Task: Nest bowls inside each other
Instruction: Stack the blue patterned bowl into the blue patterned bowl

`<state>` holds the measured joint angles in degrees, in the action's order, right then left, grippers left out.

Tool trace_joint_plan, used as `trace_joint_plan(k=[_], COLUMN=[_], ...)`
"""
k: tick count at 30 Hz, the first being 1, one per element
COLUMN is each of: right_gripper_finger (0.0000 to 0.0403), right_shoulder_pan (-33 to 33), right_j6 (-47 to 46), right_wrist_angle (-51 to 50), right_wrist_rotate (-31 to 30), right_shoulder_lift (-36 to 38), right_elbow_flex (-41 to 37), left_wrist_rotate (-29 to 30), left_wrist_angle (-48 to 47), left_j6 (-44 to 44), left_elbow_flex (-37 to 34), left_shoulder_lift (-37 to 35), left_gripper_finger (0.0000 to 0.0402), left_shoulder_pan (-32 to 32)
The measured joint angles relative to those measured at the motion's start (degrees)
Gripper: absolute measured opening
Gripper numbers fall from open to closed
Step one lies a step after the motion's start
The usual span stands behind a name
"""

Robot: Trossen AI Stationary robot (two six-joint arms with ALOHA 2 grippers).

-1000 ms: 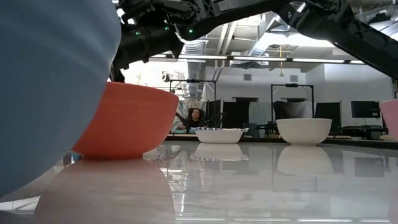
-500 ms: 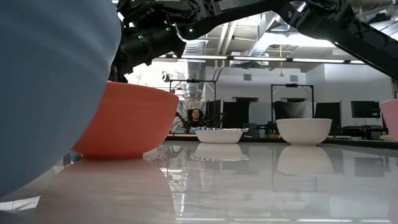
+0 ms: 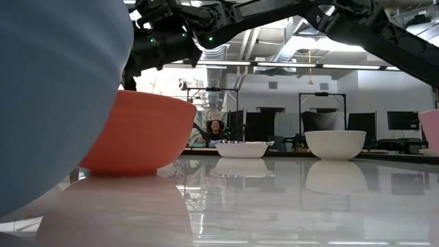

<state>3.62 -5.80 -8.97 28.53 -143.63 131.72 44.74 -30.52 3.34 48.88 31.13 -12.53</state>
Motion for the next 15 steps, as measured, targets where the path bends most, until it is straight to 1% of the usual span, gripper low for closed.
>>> trace_joint_plan(k=[4,9,15], right_gripper_finger=[0.0007,0.0007,0.0007], right_shoulder_pan=[0.17,0.42,0.20], right_j6=[-0.15,-1.03,-0.40], right_wrist_angle=[2.01,0.09,0.83], right_wrist_rotate=[0.32,-0.04,1.20], right_shoulder_lift=[-0.95,-2.16,-1.92], right_elbow_flex=[0.02,-0.11,0.02], left_wrist_rotate=[0.00,-0.01,0.00], left_wrist_angle=[0.00,0.00,0.00], left_j6=[-0.38,-1.70,-2.55], left_elbow_flex=[0.00,0.00,0.00], left_shoulder_lift=[-0.02,-0.01,-0.01], left_gripper_finger=[0.0174,0.0174,0.0174], left_shoulder_pan=[0.00,0.01,0.01])
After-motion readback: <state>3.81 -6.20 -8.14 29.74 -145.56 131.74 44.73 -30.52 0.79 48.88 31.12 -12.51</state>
